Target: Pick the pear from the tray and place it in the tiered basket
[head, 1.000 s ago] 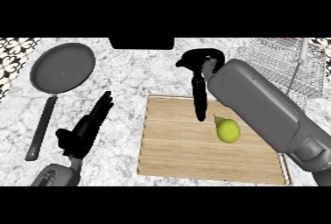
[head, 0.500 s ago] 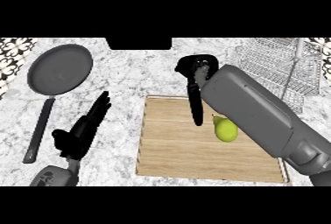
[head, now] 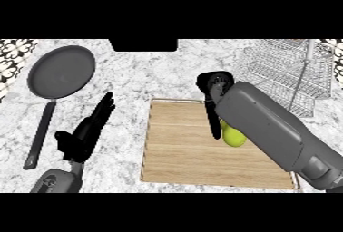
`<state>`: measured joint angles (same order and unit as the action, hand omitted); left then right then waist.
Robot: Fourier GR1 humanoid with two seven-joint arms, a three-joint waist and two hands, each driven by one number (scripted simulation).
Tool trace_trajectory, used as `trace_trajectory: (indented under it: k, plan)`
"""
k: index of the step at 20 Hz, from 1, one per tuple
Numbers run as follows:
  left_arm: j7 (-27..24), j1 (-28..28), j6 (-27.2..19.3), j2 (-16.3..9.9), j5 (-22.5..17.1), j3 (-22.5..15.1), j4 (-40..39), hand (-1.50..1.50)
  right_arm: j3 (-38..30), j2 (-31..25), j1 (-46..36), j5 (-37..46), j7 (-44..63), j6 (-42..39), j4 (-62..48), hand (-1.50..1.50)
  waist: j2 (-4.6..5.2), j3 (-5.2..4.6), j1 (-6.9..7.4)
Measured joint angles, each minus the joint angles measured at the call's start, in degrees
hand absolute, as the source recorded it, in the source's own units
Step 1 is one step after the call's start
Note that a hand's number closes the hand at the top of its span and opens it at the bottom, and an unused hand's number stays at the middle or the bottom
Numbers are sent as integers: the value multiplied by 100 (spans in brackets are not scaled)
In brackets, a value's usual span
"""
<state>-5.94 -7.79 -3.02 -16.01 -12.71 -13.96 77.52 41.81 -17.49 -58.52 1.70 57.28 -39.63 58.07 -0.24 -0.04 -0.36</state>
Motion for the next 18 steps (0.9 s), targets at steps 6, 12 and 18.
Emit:
trace_trajectory:
  k: [6, 12, 18]
  plan:
    - [-45, 50, 6, 134, 139, 14, -5, 0, -46, -94, 607, 384, -53, 54, 302, -150, 6, 1, 7]
    - [-143, 54, 134, 139, 212, 117, -98, 0, -141, -206, 1077, 701, -17, 120, 512, -150, 7, 1, 10]
    - [-133, -1, 176, 250, 308, 203, -130, 0, -381, -281, 1354, 1032, -216, -20, 490, -150, 16, 2, 32]
